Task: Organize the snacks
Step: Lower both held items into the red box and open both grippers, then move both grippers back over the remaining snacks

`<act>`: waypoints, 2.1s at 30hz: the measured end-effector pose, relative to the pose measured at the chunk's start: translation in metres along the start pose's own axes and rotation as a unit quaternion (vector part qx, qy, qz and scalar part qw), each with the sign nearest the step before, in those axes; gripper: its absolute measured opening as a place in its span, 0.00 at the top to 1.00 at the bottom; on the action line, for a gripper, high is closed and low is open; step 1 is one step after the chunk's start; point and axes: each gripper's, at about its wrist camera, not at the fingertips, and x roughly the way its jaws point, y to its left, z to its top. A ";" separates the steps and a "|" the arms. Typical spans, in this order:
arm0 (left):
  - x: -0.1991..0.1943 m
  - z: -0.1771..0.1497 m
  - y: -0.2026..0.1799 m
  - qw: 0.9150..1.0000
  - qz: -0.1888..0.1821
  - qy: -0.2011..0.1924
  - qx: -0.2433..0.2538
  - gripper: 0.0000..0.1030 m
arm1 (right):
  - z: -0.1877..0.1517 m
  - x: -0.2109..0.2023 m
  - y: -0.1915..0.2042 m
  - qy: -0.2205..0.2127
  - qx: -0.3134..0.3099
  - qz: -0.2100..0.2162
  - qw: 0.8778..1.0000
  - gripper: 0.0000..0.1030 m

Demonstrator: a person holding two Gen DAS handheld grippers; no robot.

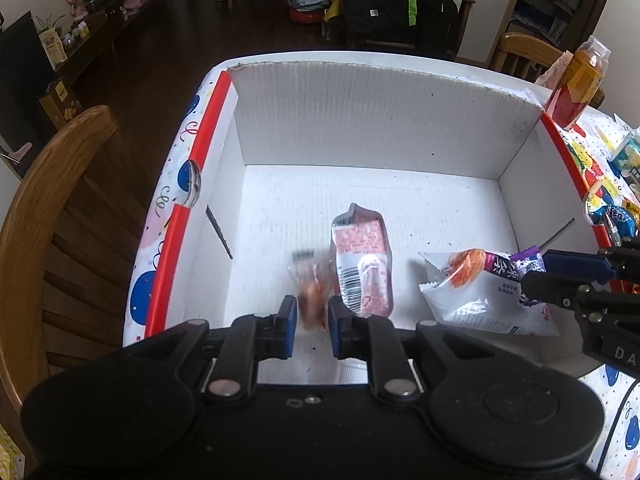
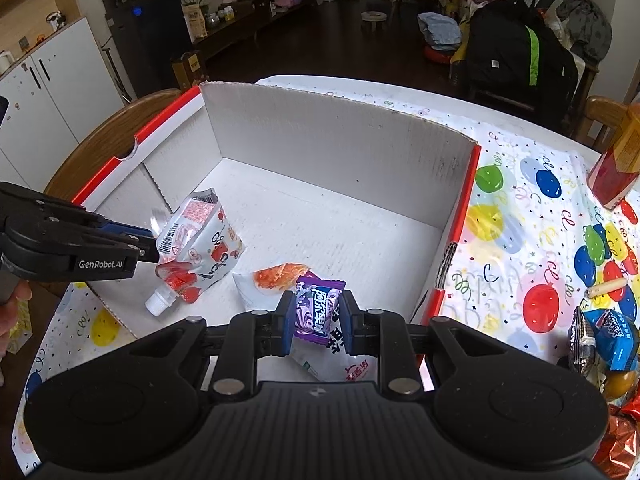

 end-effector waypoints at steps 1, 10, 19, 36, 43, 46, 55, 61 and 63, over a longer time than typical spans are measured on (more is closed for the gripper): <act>0.000 0.000 0.000 1.000 0.001 0.000 -0.001 0.82 | 0.000 0.000 0.000 0.000 -0.001 0.000 1.000 0.78; -0.006 -0.003 0.003 1.000 0.010 -0.006 -0.009 0.70 | -0.001 -0.006 -0.005 -0.003 0.008 0.018 1.000 0.78; -0.026 -0.008 0.006 0.999 -0.002 -0.030 -0.028 0.47 | -0.002 -0.037 -0.004 -0.043 0.000 0.026 0.999 0.40; -0.094 -0.022 -0.032 0.993 -0.031 -0.117 0.006 0.20 | -0.025 -0.106 -0.020 -0.103 0.013 0.038 0.994 0.20; -0.120 -0.028 -0.058 0.987 -0.052 -0.152 0.025 0.16 | -0.045 -0.139 -0.040 -0.133 0.032 0.038 0.990 0.11; -0.127 -0.030 -0.070 0.984 -0.061 -0.163 0.036 0.15 | -0.056 -0.153 -0.051 -0.148 0.043 0.033 0.988 0.00; -0.137 -0.040 -0.115 0.977 -0.094 -0.181 0.067 0.07 | -0.092 -0.191 -0.094 -0.196 0.066 -0.009 0.978 0.00; -0.135 -0.046 -0.147 0.971 -0.108 -0.194 0.087 0.02 | -0.120 -0.204 -0.132 -0.189 0.105 -0.022 0.976 0.00; -0.133 -0.048 -0.159 0.970 -0.117 -0.194 0.091 0.01 | -0.129 -0.206 -0.143 -0.181 0.111 -0.036 0.976 0.00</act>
